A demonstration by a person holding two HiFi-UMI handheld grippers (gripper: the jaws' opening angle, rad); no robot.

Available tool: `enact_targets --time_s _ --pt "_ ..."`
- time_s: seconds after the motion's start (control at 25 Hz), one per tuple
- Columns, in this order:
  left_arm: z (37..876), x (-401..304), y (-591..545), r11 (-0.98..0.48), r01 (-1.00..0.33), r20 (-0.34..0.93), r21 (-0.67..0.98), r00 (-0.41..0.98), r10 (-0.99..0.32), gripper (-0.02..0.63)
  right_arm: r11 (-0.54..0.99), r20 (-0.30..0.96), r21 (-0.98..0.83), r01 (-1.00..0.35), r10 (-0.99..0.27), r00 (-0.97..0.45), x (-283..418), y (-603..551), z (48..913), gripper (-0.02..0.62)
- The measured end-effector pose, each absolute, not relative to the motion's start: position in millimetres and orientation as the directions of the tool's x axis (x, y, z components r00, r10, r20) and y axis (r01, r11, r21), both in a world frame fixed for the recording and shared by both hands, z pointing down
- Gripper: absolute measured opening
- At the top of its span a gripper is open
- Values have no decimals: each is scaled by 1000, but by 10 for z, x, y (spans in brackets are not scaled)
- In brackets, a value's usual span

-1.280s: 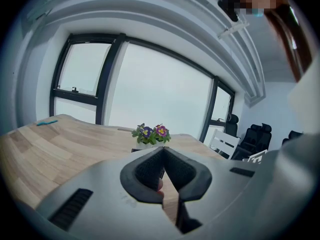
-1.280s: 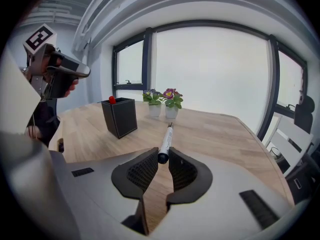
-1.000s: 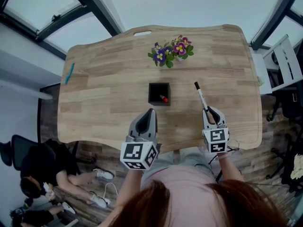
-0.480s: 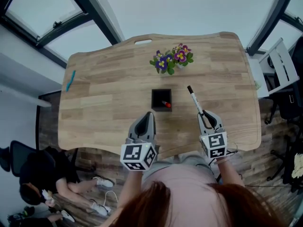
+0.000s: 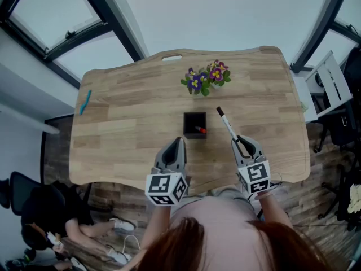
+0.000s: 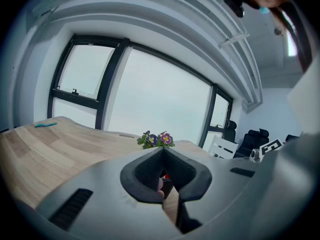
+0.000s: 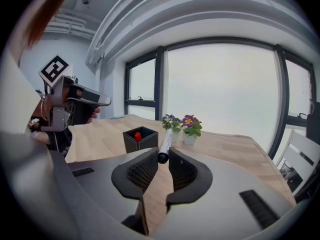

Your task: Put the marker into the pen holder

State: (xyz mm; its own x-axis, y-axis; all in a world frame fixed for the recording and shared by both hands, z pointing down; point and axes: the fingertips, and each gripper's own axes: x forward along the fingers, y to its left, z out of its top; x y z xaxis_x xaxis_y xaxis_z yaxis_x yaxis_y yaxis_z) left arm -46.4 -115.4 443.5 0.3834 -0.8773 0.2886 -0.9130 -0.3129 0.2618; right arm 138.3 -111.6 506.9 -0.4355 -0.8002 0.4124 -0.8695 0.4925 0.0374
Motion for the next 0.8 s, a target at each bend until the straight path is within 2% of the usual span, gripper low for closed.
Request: enact_targets --time_s 0.8 --pt "4321 -634 -1200 -337 -902 251 270 404 -880 2 629 410 3 -778 -710 -572 857 -1129 4812 60"
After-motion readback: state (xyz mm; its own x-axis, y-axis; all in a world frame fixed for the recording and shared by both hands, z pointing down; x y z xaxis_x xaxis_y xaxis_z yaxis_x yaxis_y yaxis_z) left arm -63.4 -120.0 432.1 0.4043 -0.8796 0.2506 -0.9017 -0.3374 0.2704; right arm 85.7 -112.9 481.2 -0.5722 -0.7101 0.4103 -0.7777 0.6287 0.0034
